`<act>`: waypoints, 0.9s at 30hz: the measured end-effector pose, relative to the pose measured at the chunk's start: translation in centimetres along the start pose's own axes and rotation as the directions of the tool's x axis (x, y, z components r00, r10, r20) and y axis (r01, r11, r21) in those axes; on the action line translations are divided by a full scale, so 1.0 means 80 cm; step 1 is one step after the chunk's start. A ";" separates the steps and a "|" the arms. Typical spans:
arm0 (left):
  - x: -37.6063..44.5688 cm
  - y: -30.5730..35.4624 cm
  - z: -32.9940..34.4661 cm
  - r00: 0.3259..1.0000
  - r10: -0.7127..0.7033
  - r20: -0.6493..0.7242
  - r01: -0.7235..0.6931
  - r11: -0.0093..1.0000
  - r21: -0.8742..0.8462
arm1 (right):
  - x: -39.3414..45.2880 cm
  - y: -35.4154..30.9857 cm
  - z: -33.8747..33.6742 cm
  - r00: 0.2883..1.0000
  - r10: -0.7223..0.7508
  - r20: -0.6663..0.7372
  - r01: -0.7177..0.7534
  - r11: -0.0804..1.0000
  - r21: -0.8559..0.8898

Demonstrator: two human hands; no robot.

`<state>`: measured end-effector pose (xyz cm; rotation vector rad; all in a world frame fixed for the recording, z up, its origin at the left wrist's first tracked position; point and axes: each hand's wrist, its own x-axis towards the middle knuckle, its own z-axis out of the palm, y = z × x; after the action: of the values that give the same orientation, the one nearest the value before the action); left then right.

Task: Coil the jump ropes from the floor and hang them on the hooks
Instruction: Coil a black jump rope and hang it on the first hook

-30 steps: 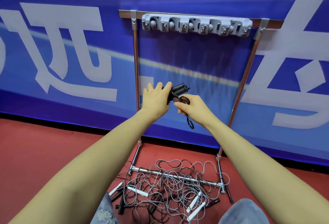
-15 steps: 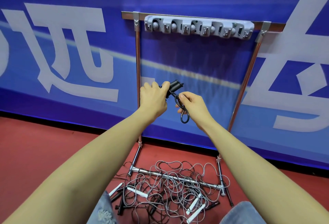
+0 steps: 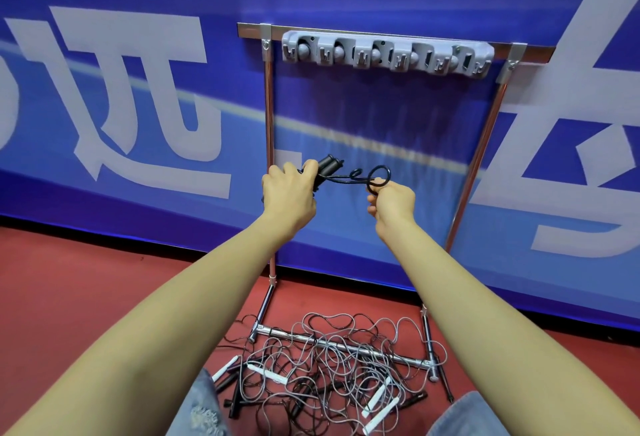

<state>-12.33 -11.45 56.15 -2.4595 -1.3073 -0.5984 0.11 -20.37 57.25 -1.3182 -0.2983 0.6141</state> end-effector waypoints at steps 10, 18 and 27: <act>0.010 -0.007 -0.015 0.999 -0.028 0.037 0.043 0.867 -0.497 | 0.018 0.018 -0.027 0.976 0.216 -0.003 -0.215 0.975 -0.060; 0.003 -0.016 -0.023 0.920 0.390 -0.036 -0.313 0.678 -0.665 | 0.041 0.015 -0.018 0.964 0.262 0.038 -0.255 0.958 -0.132; 0.010 -0.005 -0.021 0.684 0.711 0.163 -0.698 0.703 -0.136 | 0.048 -0.016 0.011 0.964 -0.074 0.257 0.183 0.882 -0.434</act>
<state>-12.61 -11.40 58.08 -2.8409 -0.2794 -0.1782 3.03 -17.63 58.17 -1.6611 -0.7562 0.6063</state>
